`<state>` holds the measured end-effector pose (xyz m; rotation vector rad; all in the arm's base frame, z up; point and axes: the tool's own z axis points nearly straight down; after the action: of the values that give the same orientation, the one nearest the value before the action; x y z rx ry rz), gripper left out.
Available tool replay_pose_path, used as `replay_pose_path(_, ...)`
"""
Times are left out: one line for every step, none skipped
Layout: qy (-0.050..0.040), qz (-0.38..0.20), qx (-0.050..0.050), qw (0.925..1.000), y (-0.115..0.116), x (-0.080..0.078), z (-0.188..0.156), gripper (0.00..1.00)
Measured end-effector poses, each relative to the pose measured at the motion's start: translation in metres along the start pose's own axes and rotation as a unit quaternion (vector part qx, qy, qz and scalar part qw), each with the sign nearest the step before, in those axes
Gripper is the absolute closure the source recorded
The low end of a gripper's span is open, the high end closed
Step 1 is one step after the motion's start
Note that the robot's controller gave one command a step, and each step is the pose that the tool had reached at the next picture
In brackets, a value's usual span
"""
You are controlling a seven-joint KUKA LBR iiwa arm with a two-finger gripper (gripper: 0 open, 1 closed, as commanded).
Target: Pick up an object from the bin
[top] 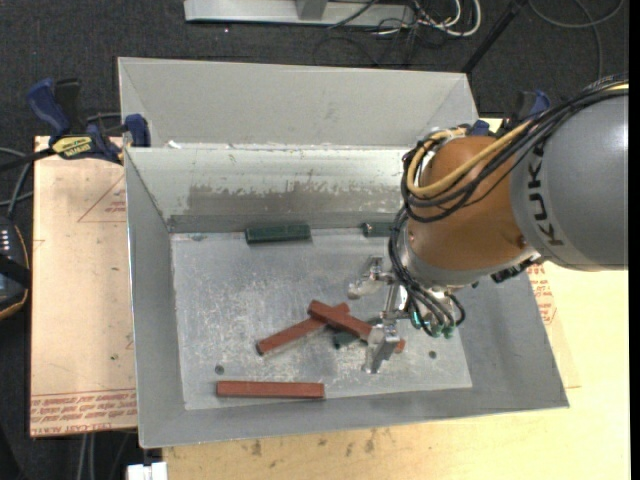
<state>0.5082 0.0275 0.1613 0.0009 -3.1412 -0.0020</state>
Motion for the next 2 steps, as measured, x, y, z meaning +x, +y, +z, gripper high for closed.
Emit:
replay_pose_path(-0.0073,0.023,-0.001,0.9997,0.0037,-0.0386,0.0836,1.00)
replay_pose_path(-0.0073,0.023,-0.001,0.9997,0.0037,-0.0386,0.0836,1.00)
